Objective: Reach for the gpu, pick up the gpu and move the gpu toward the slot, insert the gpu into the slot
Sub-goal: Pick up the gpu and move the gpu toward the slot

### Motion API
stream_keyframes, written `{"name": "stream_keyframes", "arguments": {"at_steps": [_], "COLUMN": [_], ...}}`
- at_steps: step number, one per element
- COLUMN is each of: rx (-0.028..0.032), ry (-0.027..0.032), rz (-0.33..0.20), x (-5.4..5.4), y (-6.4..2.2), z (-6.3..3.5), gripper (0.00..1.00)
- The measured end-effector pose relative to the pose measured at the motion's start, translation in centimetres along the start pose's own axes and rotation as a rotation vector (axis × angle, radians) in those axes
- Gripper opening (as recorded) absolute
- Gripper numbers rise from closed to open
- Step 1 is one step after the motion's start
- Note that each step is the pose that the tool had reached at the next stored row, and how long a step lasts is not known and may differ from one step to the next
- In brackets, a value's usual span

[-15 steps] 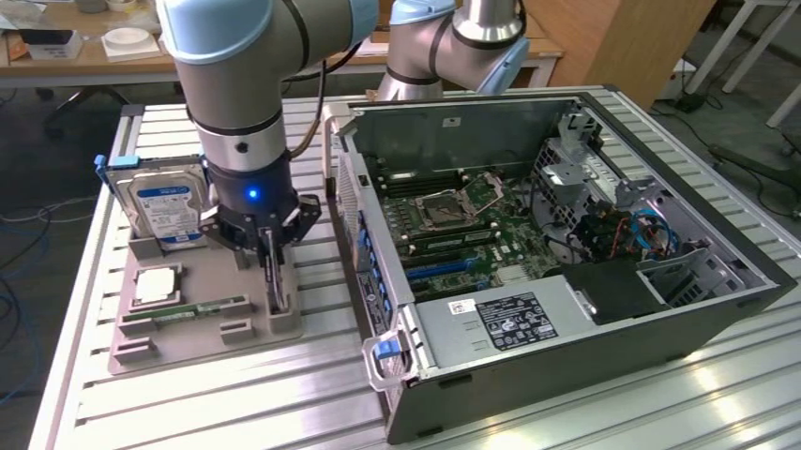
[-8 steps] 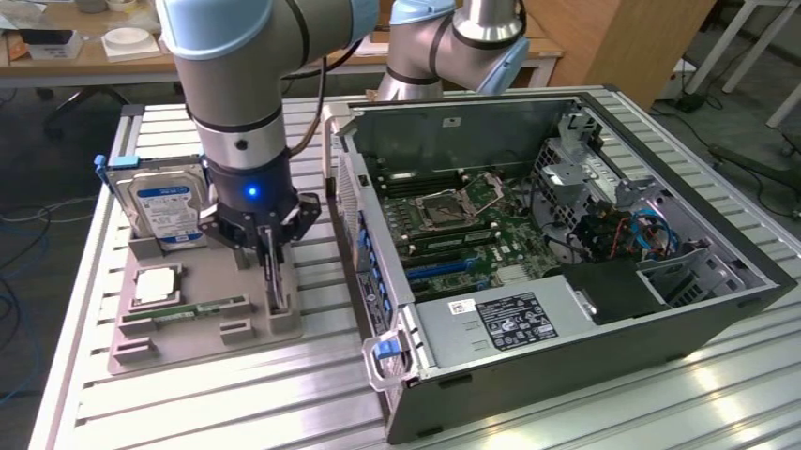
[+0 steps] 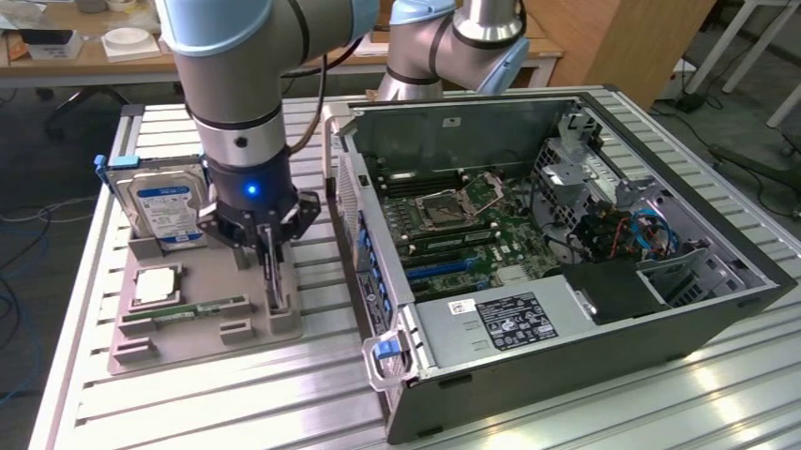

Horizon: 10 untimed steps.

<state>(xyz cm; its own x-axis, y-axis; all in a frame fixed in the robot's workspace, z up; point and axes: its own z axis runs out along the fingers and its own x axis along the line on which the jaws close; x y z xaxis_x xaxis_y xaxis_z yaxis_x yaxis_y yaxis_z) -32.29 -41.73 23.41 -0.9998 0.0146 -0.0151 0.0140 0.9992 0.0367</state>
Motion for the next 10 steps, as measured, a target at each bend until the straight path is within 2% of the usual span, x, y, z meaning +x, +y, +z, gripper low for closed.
{"name": "stream_keyframes", "arguments": {"at_steps": [10], "rx": [-0.0002], "ry": [0.0023], "rz": [0.000], "x": [0.0], "y": [-0.01], "z": [-1.12], "gripper": [0.27]}}
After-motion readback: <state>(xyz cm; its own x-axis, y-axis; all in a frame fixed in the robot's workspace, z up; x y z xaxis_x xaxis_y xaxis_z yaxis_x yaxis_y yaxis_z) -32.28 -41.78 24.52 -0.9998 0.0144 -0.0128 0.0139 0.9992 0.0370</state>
